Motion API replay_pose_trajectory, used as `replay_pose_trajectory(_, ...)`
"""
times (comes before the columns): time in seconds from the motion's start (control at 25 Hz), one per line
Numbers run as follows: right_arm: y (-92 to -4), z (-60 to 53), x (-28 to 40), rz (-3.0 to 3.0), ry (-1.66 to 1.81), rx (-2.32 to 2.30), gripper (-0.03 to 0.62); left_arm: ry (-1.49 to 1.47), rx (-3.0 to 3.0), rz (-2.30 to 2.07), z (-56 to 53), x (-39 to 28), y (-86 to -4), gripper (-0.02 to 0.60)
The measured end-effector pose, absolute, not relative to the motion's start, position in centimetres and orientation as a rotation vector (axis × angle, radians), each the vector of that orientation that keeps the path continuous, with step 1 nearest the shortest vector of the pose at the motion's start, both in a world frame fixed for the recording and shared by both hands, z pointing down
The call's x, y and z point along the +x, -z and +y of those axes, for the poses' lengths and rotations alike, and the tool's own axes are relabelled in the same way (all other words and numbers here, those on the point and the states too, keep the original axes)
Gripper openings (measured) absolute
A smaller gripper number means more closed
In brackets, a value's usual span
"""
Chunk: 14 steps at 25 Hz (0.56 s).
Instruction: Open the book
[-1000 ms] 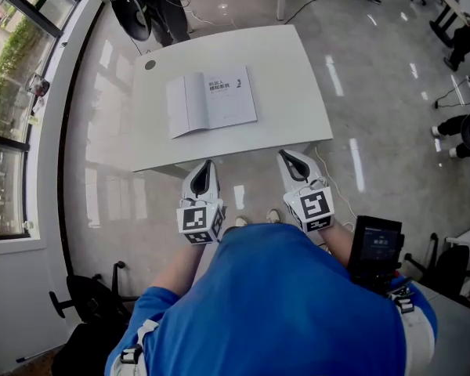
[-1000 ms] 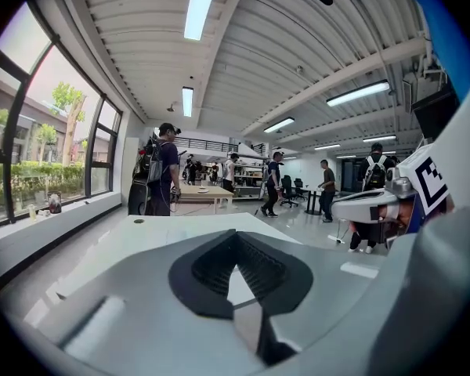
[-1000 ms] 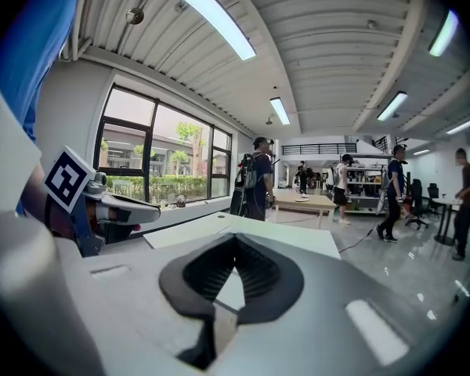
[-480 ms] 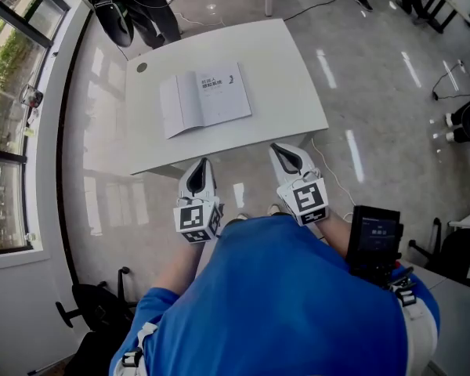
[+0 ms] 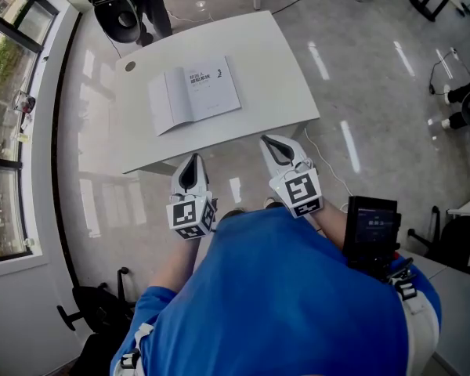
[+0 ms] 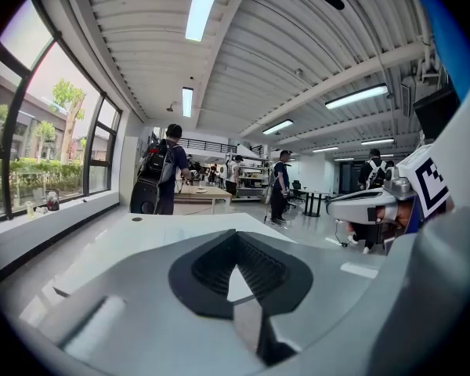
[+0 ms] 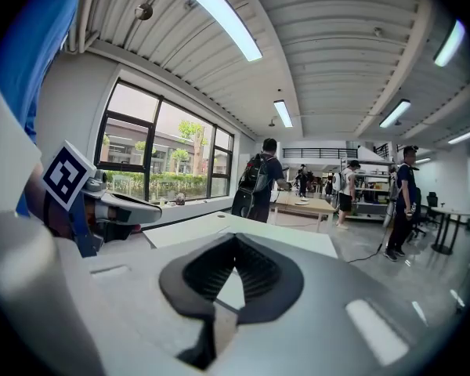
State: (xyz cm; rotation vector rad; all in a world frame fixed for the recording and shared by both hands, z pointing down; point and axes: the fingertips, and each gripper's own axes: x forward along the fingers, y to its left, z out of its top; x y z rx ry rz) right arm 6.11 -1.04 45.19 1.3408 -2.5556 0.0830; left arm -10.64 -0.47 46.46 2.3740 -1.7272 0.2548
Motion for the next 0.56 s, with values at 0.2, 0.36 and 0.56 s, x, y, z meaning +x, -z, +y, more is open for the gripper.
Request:
replay_pose_trajectory(0.2, -45.3, -0.94, 6.01, -2.557, -0.082, 1.331, 0.003, -0.253, 2.363, -1.735, -0.29, -10.72, -46.57, 0.006)
replay_pose_trajectory(0.36, -45.49, -0.67, 5.88, -2.562, -0.081, 1.321, 0.003, -0.256, 2.356, -1.74, 0.02, -10.83, -46.81, 0.006)
replay_pose_trajectory(0.56, -45.79, -0.42, 5.94, -2.563, -0.078, 1.309, 0.003, -0.26, 2.349, -1.745, 0.12, -10.86, -47.08, 0.006)
